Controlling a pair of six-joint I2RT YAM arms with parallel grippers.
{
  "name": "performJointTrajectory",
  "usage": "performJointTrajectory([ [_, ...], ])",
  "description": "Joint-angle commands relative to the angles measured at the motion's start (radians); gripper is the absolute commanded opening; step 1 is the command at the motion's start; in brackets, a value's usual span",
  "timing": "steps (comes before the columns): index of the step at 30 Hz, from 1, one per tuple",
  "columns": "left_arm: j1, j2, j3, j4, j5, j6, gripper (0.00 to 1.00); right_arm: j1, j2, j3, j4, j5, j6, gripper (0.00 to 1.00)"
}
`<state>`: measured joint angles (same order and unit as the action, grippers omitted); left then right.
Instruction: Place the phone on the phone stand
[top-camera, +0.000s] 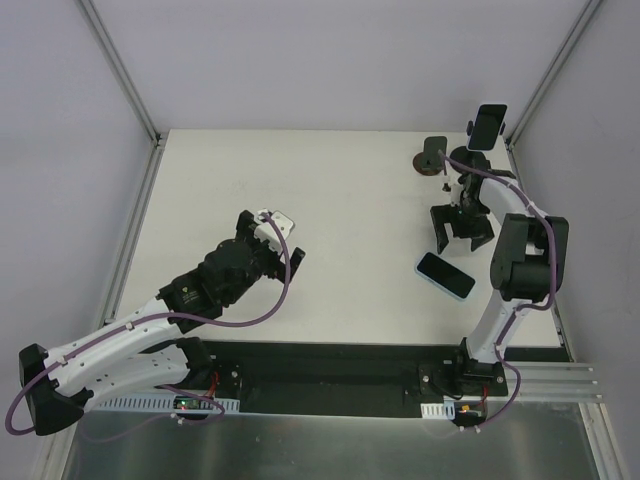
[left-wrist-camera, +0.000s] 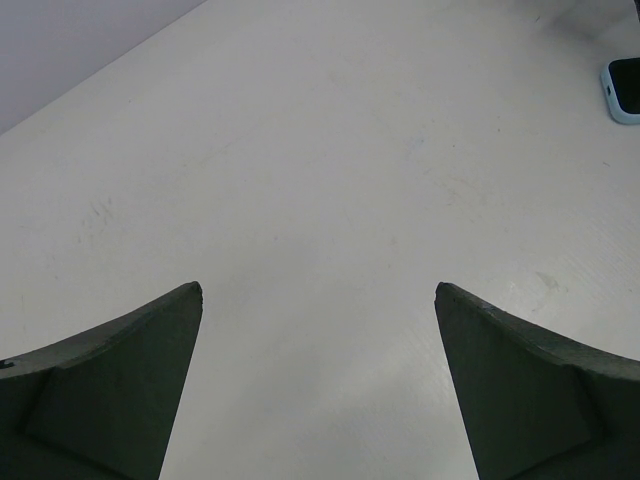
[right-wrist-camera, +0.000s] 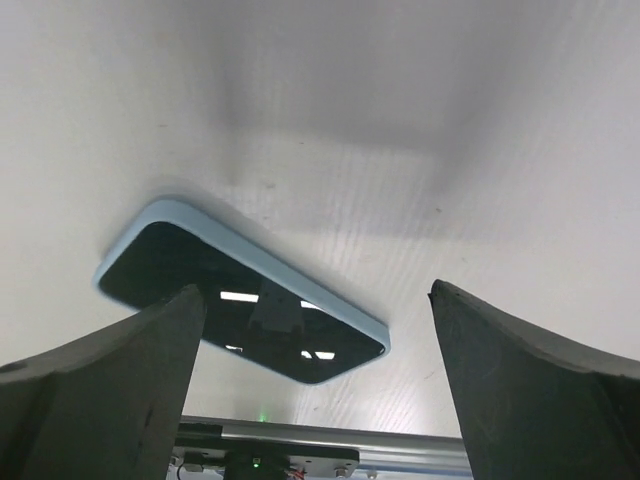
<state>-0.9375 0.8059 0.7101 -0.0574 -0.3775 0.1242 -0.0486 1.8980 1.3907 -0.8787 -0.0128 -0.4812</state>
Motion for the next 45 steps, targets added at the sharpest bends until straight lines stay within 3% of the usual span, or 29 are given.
performJointTrajectory([
  [1, -0.011, -0.001, 0.019, 0.021, -0.015, 0.014, 0.99, 0.036, -0.088, -0.044, 0.013, -0.173, -0.116, 1.0],
  [7, -0.011, -0.008, 0.019, 0.019, 0.002, 0.008, 0.99, 0.107, -0.079, -0.041, -0.026, -0.144, -0.23, 0.97],
  [20, -0.011, -0.027, 0.017, 0.021, 0.005, 0.009, 0.99, 0.182, -0.016, -0.024, -0.074, -0.112, -0.255, 0.97],
  [26, -0.011, -0.027, 0.015, 0.021, 0.0, 0.012, 0.99, 0.214, -0.002, 0.014, -0.134, -0.044, -0.243, 0.97],
  [30, -0.011, -0.024, 0.014, 0.021, 0.008, 0.006, 0.99, 0.217, -0.011, 0.024, -0.111, 0.135, -0.241, 0.98],
  [36, -0.011, -0.014, 0.017, 0.021, 0.012, 0.005, 0.99, 0.199, -0.057, 0.022, -0.12, 0.135, -0.237, 0.99],
  [39, -0.011, -0.011, 0.015, 0.021, 0.019, -0.001, 0.99, 0.202, -0.07, 0.053, -0.114, 0.195, -0.099, 0.92],
  [41, -0.011, -0.004, 0.017, 0.021, 0.037, -0.008, 0.99, 0.187, -0.086, 0.07, -0.117, 0.23, 0.095, 0.88],
  [43, -0.012, -0.002, 0.017, 0.018, 0.045, -0.014, 0.99, 0.141, -0.153, 0.048, -0.108, 0.217, 0.244, 0.77],
  [45, -0.011, -0.005, 0.022, 0.016, 0.049, -0.017, 0.99, 0.106, -0.229, -0.063, -0.05, 0.14, 0.403, 0.75],
])
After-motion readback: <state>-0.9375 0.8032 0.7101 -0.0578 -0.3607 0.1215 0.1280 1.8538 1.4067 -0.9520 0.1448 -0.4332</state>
